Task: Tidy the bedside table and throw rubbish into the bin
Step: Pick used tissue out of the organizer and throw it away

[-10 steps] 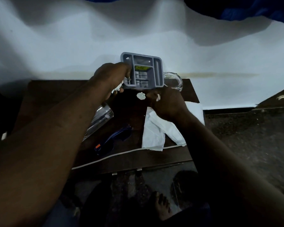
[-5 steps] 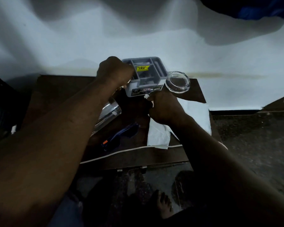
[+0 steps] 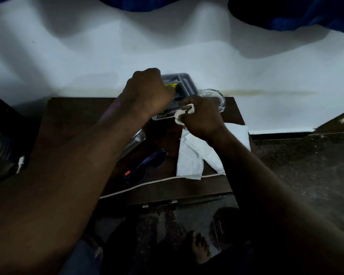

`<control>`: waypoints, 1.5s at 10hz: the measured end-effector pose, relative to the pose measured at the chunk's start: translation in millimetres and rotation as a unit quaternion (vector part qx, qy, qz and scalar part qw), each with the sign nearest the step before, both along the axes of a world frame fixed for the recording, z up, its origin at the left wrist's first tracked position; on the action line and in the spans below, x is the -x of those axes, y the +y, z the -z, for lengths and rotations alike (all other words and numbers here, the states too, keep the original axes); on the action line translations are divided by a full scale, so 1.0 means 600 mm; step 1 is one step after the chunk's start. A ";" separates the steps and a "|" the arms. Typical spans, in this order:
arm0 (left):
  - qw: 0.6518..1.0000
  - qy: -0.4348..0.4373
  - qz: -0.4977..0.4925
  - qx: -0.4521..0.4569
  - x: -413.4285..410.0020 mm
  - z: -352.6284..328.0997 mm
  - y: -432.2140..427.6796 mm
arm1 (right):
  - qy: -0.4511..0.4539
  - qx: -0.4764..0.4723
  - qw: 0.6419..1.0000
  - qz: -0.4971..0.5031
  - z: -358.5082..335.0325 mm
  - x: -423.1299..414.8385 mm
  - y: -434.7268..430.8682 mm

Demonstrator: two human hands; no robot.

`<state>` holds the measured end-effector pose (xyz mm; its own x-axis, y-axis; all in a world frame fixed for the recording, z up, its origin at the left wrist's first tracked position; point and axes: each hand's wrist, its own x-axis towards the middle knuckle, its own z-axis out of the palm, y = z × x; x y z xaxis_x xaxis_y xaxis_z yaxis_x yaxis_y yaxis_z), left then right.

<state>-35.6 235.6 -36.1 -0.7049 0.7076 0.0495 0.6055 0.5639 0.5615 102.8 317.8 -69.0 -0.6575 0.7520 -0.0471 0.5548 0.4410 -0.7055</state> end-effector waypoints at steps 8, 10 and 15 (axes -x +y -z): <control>0.959 0.070 0.210 0.175 -0.083 0.069 0.007 | 0.044 0.099 0.990 0.087 -0.011 -0.046 0.034; 0.949 0.118 0.222 0.191 -0.101 0.067 0.001 | 0.060 0.115 0.988 0.082 -0.014 -0.057 0.025; 0.980 -0.163 -0.013 -0.110 -0.213 -0.041 -0.068 | 0.220 0.367 0.892 0.144 -0.055 -0.122 -0.099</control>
<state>92.1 195.1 -11.3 -0.7268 0.6860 -0.0328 0.3602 0.4214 0.8323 175.8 258.5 -36.2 -0.5192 0.7650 -0.3810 0.1678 -0.3459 -0.9231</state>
